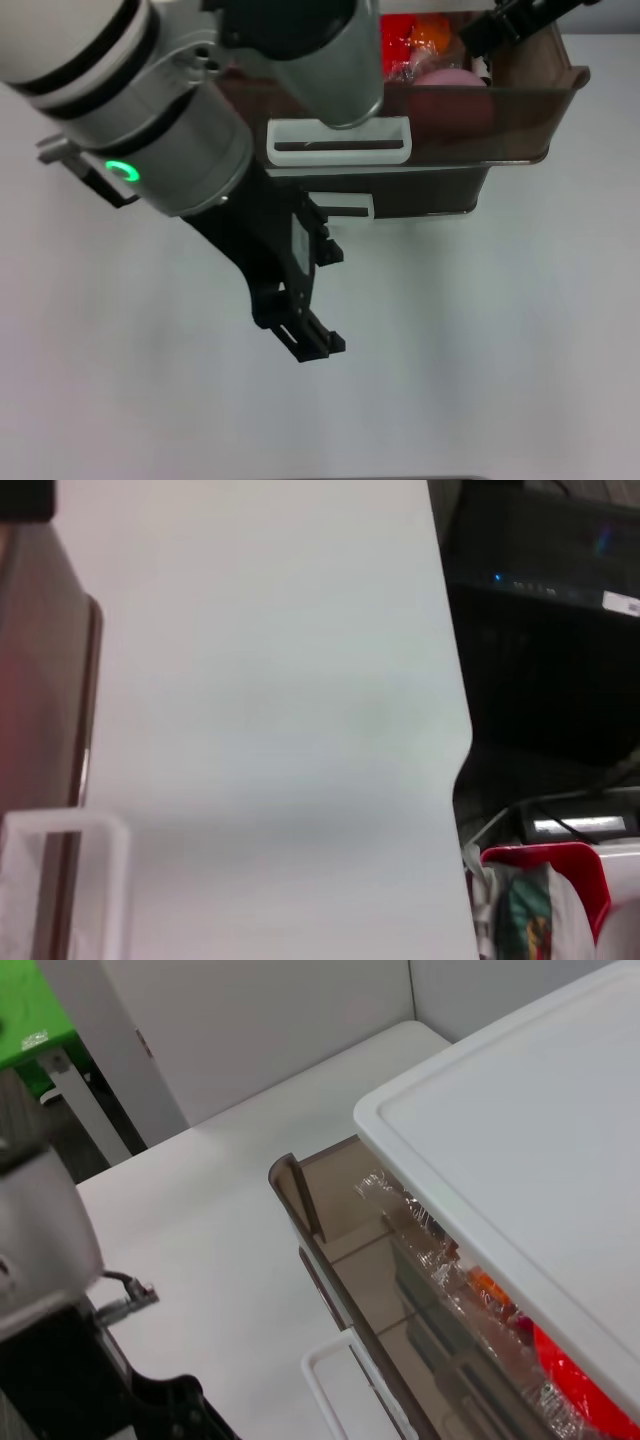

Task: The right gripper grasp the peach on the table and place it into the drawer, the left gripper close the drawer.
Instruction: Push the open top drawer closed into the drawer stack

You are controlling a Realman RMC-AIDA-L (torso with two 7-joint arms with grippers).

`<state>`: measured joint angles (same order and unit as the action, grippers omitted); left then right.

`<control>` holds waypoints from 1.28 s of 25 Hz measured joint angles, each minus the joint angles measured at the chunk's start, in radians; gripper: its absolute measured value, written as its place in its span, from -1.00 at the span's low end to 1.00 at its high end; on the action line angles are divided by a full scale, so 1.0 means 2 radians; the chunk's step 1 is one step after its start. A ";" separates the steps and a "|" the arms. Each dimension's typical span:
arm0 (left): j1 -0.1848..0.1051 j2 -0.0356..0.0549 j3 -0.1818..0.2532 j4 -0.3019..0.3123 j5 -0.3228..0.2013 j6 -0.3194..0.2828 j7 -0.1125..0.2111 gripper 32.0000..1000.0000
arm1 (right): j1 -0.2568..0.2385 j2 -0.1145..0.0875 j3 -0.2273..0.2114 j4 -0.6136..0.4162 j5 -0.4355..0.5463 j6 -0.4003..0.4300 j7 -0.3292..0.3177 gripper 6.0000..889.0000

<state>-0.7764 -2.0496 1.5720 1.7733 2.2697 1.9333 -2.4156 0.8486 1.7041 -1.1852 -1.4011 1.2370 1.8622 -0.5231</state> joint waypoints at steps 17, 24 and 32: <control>-0.062 -0.0008 -0.002 -0.110 0.014 -0.055 0.040 0.68 | 0.002 0.000 -0.002 0.003 -0.001 0.000 0.000 0.87; -0.076 0.0001 -0.003 -0.143 0.015 -0.068 0.045 0.68 | 0.000 0.000 -0.002 0.003 -0.001 0.000 0.000 0.87; -0.091 -0.0001 -0.004 -0.169 0.037 -0.084 0.050 0.68 | -0.001 0.000 -0.002 0.004 -0.001 0.000 0.000 0.87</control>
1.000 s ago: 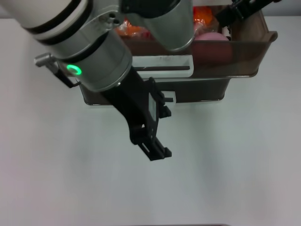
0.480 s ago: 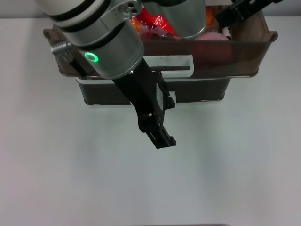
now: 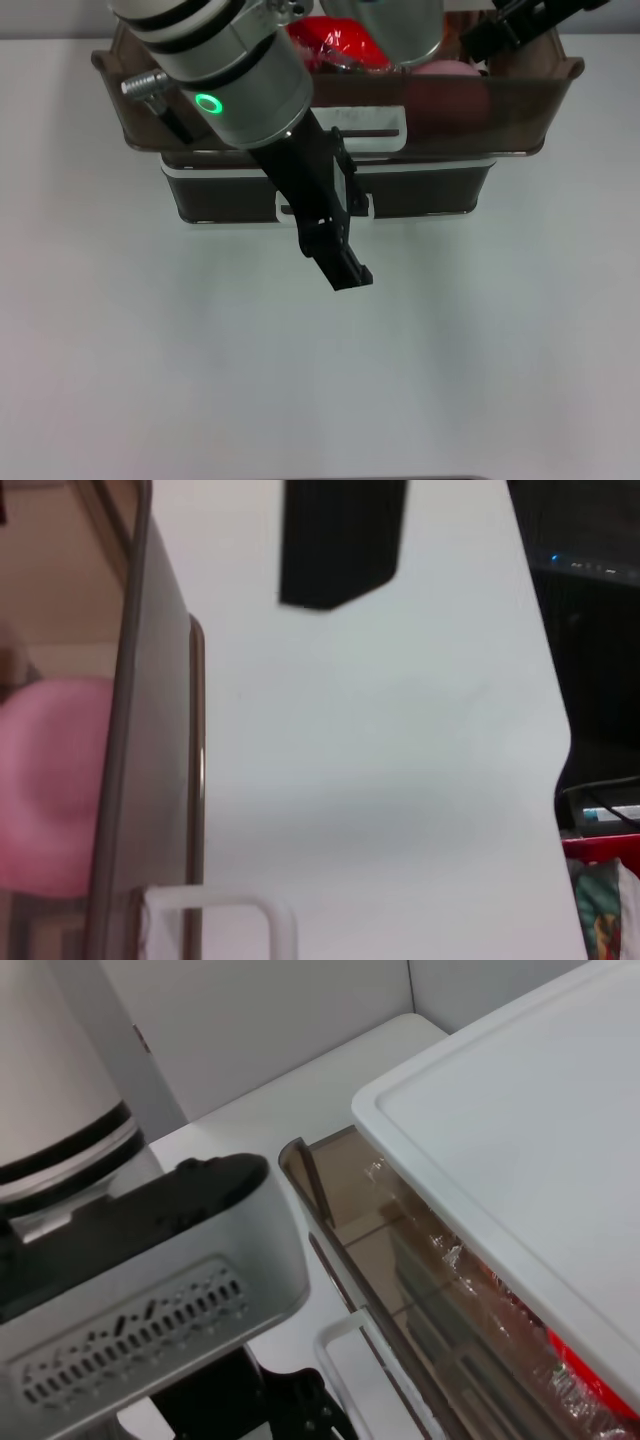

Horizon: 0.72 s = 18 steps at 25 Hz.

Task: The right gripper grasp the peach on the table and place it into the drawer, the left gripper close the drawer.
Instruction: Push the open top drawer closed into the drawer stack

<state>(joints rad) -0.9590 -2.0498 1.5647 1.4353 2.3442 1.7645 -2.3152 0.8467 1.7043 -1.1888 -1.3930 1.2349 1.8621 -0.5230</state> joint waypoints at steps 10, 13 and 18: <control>-0.006 0.0002 -0.004 -0.003 0.002 -0.014 0.002 0.68 | 0.001 0.000 0.000 0.000 0.000 0.000 0.000 0.87; -0.008 0.0002 -0.007 -0.004 0.002 -0.022 -0.001 0.68 | 0.001 0.000 0.000 0.000 0.000 0.000 0.000 0.87; -0.016 0.0000 -0.022 -0.020 0.001 -0.038 -0.003 0.68 | 0.000 0.000 0.000 0.000 0.000 0.000 0.001 0.87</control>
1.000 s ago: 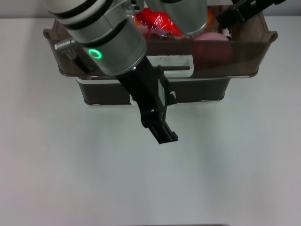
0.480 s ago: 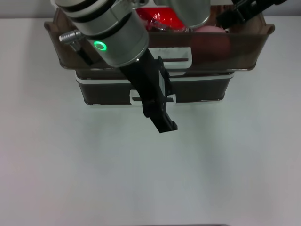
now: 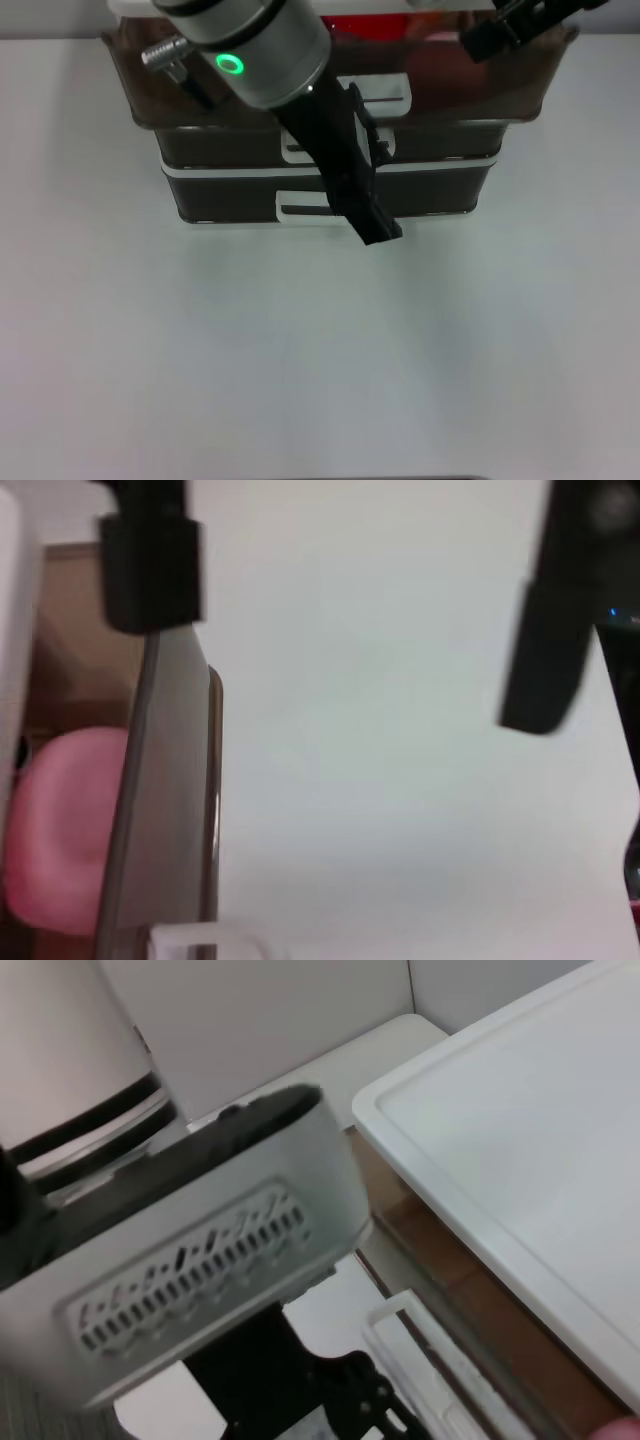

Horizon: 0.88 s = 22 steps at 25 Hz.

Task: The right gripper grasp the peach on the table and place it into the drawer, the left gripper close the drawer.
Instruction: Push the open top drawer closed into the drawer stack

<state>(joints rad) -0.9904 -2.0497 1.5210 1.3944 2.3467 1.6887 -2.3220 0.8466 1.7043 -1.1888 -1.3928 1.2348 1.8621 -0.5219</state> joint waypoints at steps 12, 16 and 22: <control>-0.003 -0.0001 -0.011 -0.011 0.000 -0.041 -0.013 0.68 | 0.001 0.000 0.000 0.000 0.000 0.000 0.002 0.87; -0.005 0.0006 -0.012 -0.019 0.001 -0.055 -0.017 0.68 | 0.001 0.000 0.000 -0.001 0.000 0.000 0.004 0.87; -0.007 0.0011 -0.020 -0.023 0.001 -0.061 -0.016 0.68 | 0.000 0.000 0.000 -0.002 0.000 0.000 0.005 0.87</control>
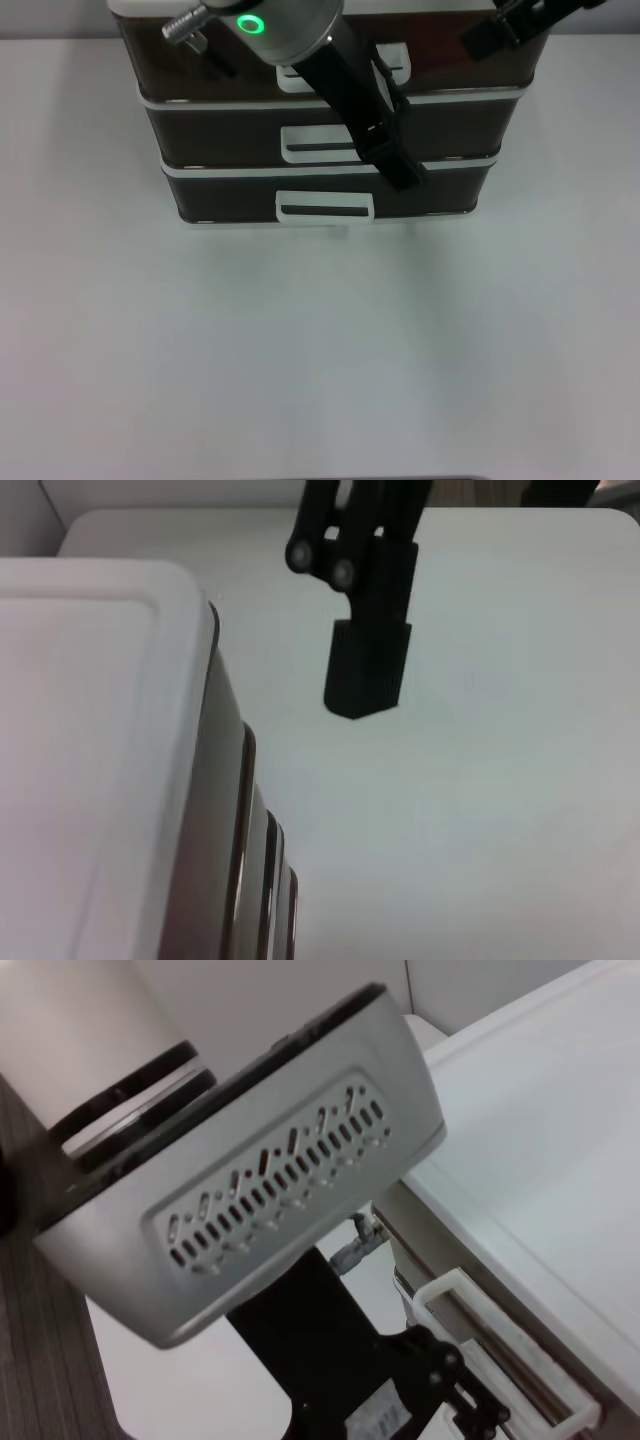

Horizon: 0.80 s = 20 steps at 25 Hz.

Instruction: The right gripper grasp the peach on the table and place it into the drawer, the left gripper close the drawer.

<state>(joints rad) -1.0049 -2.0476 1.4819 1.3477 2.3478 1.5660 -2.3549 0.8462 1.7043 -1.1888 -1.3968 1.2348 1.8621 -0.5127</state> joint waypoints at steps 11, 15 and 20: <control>0.021 -0.0014 0.023 0.063 -0.024 0.080 0.005 0.67 | -0.004 0.000 0.000 0.002 0.000 0.000 0.000 0.87; 0.038 -0.0004 0.030 0.084 -0.020 0.097 0.002 0.68 | -0.005 0.000 0.000 0.002 0.000 0.000 0.000 0.87; 0.044 0.0009 0.028 0.085 -0.013 0.104 0.000 0.68 | -0.006 0.000 0.000 0.002 -0.001 0.000 0.000 0.87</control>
<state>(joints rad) -0.9170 -2.0459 1.5373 1.5184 2.3223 1.7747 -2.3545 0.8342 1.7042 -1.1888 -1.3928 1.2336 1.8621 -0.5128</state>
